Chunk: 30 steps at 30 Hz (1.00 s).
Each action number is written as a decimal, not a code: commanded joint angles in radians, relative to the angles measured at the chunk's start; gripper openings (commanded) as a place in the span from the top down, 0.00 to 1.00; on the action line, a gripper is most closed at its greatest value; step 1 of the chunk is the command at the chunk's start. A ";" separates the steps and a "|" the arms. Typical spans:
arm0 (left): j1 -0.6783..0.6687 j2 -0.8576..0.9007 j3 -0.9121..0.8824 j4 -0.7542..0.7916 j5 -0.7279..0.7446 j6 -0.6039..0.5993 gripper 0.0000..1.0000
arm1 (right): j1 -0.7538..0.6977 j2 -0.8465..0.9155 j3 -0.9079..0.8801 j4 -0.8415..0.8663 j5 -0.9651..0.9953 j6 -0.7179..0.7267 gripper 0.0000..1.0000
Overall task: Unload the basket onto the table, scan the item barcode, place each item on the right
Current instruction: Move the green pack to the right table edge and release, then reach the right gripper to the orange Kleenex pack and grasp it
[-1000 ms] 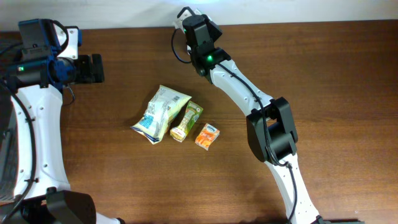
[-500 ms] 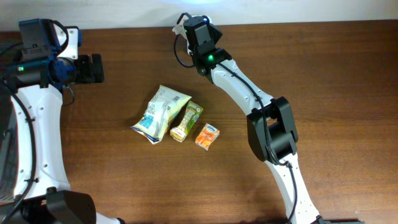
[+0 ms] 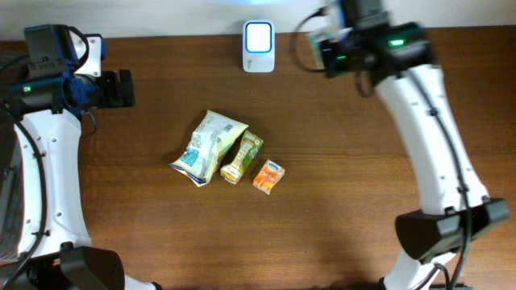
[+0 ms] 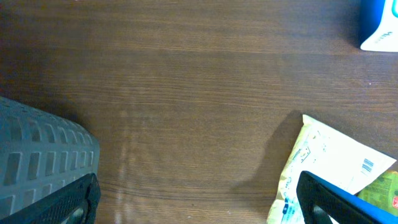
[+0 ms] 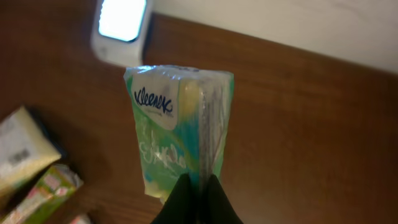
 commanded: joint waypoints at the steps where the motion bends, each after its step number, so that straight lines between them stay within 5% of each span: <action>1: 0.004 0.008 0.003 0.001 0.011 0.016 0.01 | -0.246 0.027 -0.027 -0.188 -0.285 0.138 0.96; 4: 0.004 0.008 0.003 0.001 0.011 0.016 0.01 | -0.381 0.045 -0.113 -0.187 -0.336 0.141 0.96; 10: 0.004 0.008 0.003 0.001 0.011 0.016 0.01 | -0.610 0.064 -0.568 0.108 -0.336 0.142 0.96; 18: 0.004 0.008 0.003 0.001 0.011 0.016 0.01 | -0.820 0.064 -0.800 0.361 -0.340 0.433 0.96; 19: 0.004 0.008 0.003 0.001 0.011 0.016 0.01 | -0.836 0.064 -0.800 0.359 -0.353 0.427 0.90; 21: 0.004 0.008 0.003 0.001 0.011 0.016 0.01 | -0.848 0.064 -0.799 0.336 -0.407 0.347 0.57; 22: 0.004 0.008 0.003 0.001 0.011 0.016 0.01 | -0.848 0.064 -0.795 0.316 -0.417 0.338 0.51; 30: 0.004 0.008 0.003 0.001 0.011 0.016 0.01 | -0.827 -0.067 -0.605 0.068 -0.451 0.278 0.37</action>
